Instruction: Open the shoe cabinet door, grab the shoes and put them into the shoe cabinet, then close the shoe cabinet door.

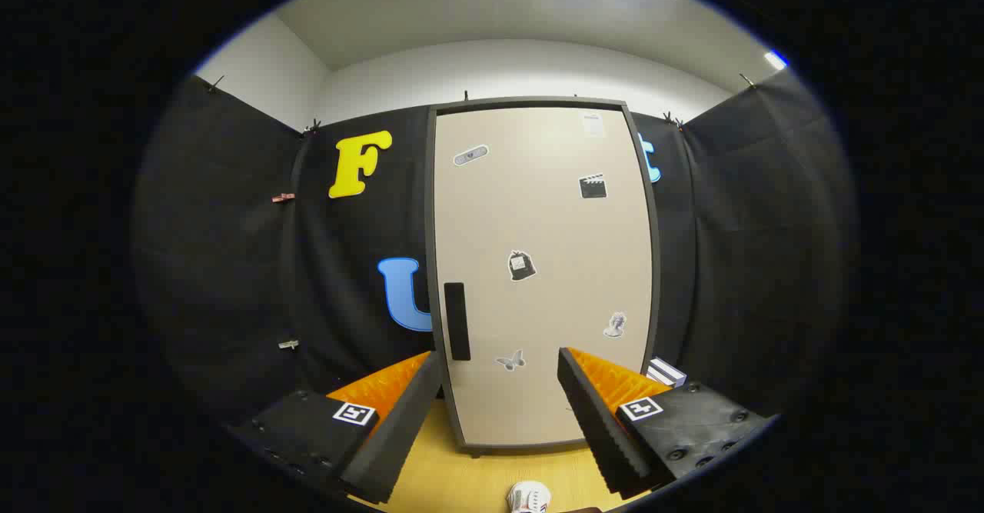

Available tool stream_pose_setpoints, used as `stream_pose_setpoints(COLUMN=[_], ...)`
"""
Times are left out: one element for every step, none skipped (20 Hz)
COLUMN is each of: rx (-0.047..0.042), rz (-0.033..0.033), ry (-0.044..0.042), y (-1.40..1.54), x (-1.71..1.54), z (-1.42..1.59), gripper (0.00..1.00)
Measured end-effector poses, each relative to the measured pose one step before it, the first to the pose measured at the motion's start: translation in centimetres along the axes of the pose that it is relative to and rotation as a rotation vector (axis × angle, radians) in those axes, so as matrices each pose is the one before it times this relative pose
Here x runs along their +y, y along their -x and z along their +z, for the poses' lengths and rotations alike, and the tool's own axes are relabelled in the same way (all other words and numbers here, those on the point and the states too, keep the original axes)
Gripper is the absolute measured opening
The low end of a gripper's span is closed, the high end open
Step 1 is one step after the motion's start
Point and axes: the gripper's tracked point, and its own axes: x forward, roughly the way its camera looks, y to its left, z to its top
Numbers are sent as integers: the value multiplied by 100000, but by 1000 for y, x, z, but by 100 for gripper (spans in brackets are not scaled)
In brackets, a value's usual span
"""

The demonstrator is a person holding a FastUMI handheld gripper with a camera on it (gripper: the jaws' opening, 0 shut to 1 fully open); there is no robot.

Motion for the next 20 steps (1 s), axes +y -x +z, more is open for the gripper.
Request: stream_pose_setpoints(rx=[561,617,68,-28,45,355,445,230,103,265,30,-141,-211,-201,-259,6,64,-76,-201,-372], rz=[-728,-453,-766,-520,-689,-484,-153,-17,-215,-294,-182,-135,-89,114,195,105,225,275,3,-261], ry=[315,150,218,-28,-8,-250,-416,-25,401,289,-153,-428,-302,-194,-94,-102,-238,-295,-205,-322], y=[-545,-523,-401,-447,-393,-376,-390,-312,-346,-249,-208,-278,-207,-270,-325,-471,-362,-525,-562,-702], x=[292,312,126,210,165,144,219,364,198,192,257,273,186,278,308,337,311,338,214,216], z=[-417,-322,-222,-146,-209,-245,-246,-227,-131,-106,-185,-42,-21,-6,-107,-75,-125,-47,-26,4], gripper=[99,99,99,99,99,99,99,99,99,99,99,99,99,99,99,99,99,99,99,99])
